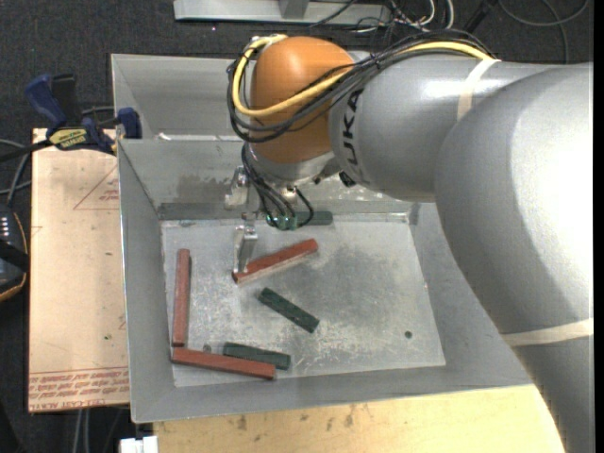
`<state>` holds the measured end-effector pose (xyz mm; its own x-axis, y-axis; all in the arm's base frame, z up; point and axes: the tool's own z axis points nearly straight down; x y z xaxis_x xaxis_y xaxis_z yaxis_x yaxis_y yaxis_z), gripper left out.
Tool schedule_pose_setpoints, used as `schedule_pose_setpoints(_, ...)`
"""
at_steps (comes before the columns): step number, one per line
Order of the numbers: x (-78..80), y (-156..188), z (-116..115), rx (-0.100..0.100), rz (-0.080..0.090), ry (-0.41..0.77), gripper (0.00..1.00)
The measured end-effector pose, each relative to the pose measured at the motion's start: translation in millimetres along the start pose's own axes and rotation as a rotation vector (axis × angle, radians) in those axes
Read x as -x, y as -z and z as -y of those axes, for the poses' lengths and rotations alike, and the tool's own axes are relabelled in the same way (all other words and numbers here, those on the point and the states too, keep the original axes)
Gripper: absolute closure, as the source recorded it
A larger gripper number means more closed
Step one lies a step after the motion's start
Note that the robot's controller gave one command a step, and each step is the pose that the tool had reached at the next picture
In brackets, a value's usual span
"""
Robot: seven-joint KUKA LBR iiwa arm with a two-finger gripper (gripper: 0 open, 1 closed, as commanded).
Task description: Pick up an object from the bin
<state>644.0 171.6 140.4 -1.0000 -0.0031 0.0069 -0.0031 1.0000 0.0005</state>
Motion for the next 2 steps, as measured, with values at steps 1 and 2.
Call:
schedule_pose_setpoints(1,2.1,5,1,0.001,0.008,-0.003,0.0)
schedule_pose_setpoints(2,-22.3,-68,44,0.007,0.017,-0.021,0.0)
